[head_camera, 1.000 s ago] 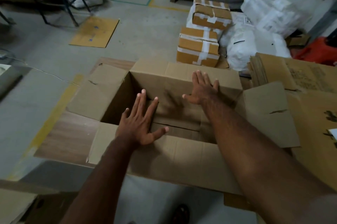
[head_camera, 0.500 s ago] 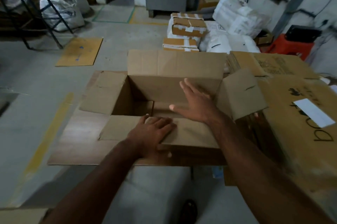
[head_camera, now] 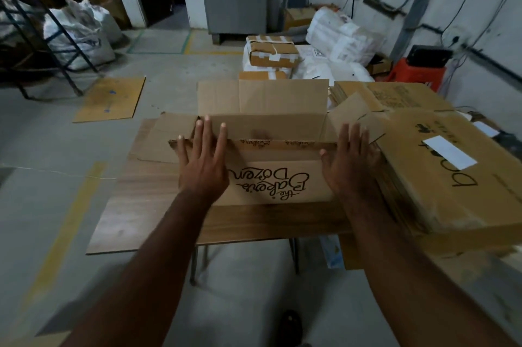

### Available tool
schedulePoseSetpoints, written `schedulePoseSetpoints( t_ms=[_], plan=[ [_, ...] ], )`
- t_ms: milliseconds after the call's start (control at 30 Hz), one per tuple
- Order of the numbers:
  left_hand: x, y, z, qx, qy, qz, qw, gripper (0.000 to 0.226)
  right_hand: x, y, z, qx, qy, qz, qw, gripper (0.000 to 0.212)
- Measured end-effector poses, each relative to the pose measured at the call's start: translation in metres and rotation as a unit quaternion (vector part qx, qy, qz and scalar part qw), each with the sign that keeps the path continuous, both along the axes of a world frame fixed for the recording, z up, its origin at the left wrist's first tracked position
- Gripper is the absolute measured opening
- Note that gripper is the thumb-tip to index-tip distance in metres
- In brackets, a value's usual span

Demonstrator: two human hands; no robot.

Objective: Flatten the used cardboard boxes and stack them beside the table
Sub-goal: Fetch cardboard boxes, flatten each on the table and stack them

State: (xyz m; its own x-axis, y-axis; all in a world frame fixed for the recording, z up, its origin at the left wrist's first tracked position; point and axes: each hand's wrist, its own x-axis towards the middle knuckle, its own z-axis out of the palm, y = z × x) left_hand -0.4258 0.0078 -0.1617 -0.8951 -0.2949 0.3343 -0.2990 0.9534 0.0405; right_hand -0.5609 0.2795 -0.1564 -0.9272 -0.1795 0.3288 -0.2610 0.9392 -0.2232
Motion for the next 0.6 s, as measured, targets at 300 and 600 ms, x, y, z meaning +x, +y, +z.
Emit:
schedulePoseSetpoints(
  t_ms=[300, 600],
  plan=[
    [0.008, -0.009, -0.046, 0.176, 0.005, 0.114, 0.978, 0.117, 0.004, -0.011, -0.027, -0.062, -0.085, -0.08, 0.991, 0.099],
    [0.011, -0.017, -0.097, 0.348, 0.065, 0.118, 0.928, 0.116, 0.006, 0.011, -0.069, -0.151, -0.098, -0.019, 0.983, 0.101]
  ],
)
